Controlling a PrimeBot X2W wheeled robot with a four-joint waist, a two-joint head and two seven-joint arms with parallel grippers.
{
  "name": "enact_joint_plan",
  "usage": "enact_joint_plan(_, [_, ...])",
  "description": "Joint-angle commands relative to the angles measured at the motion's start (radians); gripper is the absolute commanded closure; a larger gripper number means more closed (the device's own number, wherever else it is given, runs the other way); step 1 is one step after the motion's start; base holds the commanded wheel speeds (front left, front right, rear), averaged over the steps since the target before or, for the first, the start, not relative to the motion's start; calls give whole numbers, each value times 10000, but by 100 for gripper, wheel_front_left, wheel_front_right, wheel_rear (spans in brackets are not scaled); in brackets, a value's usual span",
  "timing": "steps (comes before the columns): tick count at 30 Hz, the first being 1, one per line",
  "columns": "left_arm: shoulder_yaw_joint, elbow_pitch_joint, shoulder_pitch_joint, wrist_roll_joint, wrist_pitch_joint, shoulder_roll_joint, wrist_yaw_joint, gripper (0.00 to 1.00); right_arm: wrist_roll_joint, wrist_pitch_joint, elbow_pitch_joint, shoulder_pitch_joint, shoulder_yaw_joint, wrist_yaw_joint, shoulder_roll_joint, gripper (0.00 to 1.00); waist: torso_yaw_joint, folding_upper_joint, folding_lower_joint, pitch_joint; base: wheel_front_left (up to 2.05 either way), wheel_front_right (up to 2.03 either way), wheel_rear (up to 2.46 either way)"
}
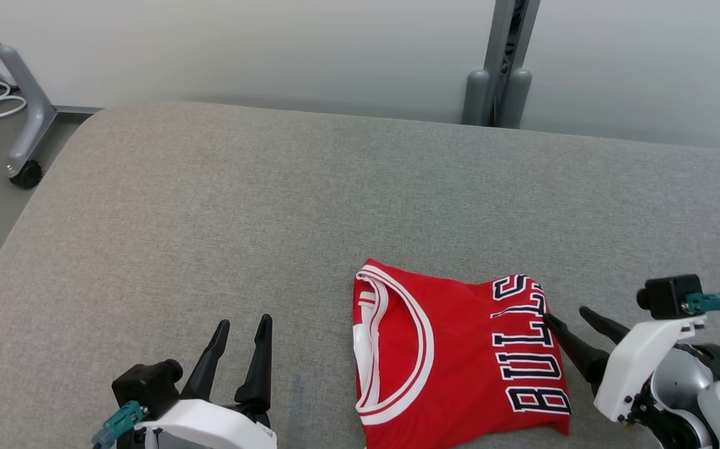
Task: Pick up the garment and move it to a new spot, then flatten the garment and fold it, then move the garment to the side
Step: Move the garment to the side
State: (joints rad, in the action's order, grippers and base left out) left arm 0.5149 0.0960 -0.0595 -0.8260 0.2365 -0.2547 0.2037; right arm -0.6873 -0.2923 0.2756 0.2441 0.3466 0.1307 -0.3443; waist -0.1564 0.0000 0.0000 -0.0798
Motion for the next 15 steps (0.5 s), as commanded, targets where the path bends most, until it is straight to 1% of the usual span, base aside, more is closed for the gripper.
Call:
enact_joint_plan(1, [9, -20, -61, 77, -48, -52, 40, 0, -180, -225, 143, -225, -217, 3, 36, 0, -90, 0, 0, -44, 0, 0, 0])
enact_joint_plan(8, [51, 24, -116, 80, -37, -41, 53, 0, -675, -1047, 757, -461, -816, 3, 451, 0, -358, 0, 0, -195, 0, 0, 0])
enact_joint_plan(15, [109, 81, -187, 77, -34, -10, 7, 0, -514, -1622, 1461, -134, -1090, 3, 558, 0, -641, 0, 0, -294, 0, 0, 0])
